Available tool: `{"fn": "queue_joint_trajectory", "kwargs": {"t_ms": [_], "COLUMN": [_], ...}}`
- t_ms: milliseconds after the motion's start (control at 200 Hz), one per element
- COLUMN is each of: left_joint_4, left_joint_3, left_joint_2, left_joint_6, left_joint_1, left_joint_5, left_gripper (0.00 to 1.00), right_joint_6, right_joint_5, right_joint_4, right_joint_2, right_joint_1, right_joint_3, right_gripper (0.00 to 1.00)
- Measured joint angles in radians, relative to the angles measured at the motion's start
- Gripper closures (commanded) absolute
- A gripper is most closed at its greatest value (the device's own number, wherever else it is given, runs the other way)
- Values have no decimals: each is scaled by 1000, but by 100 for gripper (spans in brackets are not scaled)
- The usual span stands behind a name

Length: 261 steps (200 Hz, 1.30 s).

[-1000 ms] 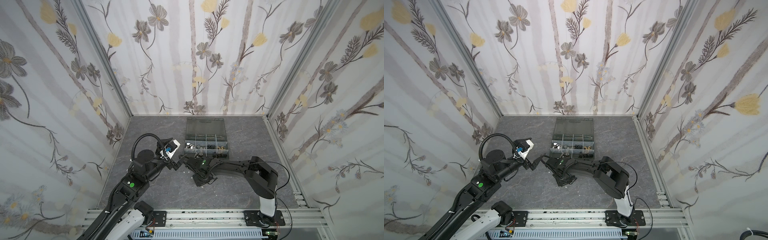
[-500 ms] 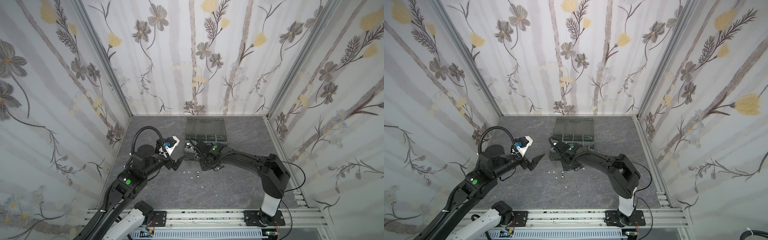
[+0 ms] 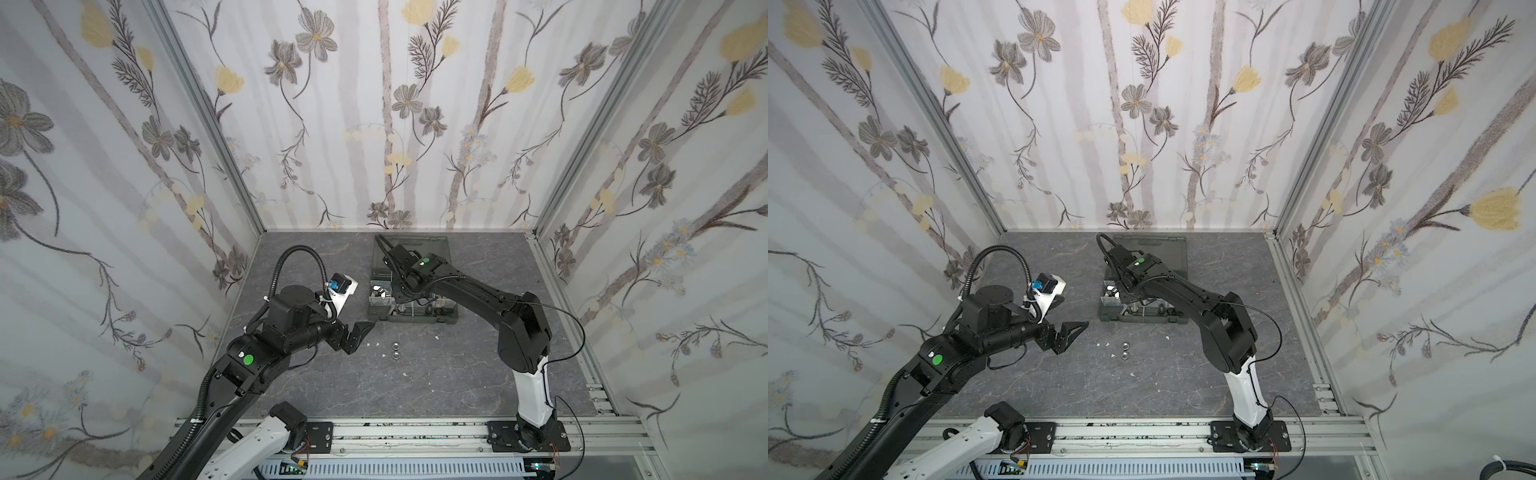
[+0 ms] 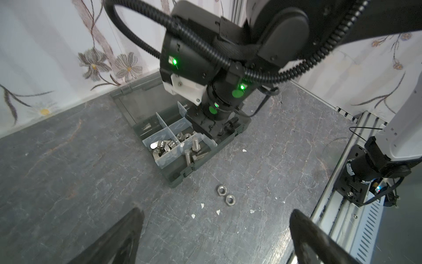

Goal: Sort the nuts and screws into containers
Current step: 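Carry the hex nut over the hex-nut compartment, right gripper, then open the right gripper to drop the hex nut into the compartment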

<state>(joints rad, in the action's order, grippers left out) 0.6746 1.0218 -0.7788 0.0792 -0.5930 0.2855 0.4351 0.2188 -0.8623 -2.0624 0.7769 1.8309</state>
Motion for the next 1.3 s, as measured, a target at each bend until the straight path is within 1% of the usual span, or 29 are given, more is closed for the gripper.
{"fn": "queue_joint_trajectory", "kwargs": {"t_ms": [130, 240, 515, 659, 729, 894, 1024, 1074, 1119, 1139, 1189, 1304], "left_joint_4": [45, 63, 124, 144, 149, 151, 151, 151, 148, 148, 148, 147], "left_joint_3": [9, 16, 42, 46, 46, 45, 45, 45, 43, 42, 40, 39], "left_joint_2": [-13, -15, -11, -7, -9, -13, -19, -20, -19, -19, -20, -20], "left_joint_6": [-8, -10, -37, -53, -53, -52, -51, -49, -48, -47, -45, -37], "left_joint_1": [-16, -27, -48, -54, -60, -71, -77, -80, -80, -82, -84, -88], "left_joint_5": [-1, -5, -21, -19, -19, -21, -29, -34, -34, -35, -39, -42], "left_gripper": [0, 0, 0, 0, 0, 0, 0, 0, 0, 0, 0, 0], "right_joint_6": [-29, -53, -83, -97, -97, -104, -106, -108, -116, -114, -116, -122], "right_joint_5": [4, -1, -16, -29, -29, -30, -29, -29, -30, -29, -30, -35], "right_joint_4": [8, 11, 8, 7, 7, 7, 7, 8, 6, 7, 5, 1], "right_joint_2": [-61, -111, -175, -194, -196, -195, -169, -151, -135, -127, -111, -73], "right_joint_1": [-35, -39, -46, -48, -48, -46, -45, -44, -43, -42, -40, -28], "right_joint_3": [77, 126, 140, 142, 142, 142, 135, 126, 117, 113, 104, 77], "right_gripper": [91, 90, 90, 88, 84, 69, 60, 59, 52, 50, 50, 54]}}
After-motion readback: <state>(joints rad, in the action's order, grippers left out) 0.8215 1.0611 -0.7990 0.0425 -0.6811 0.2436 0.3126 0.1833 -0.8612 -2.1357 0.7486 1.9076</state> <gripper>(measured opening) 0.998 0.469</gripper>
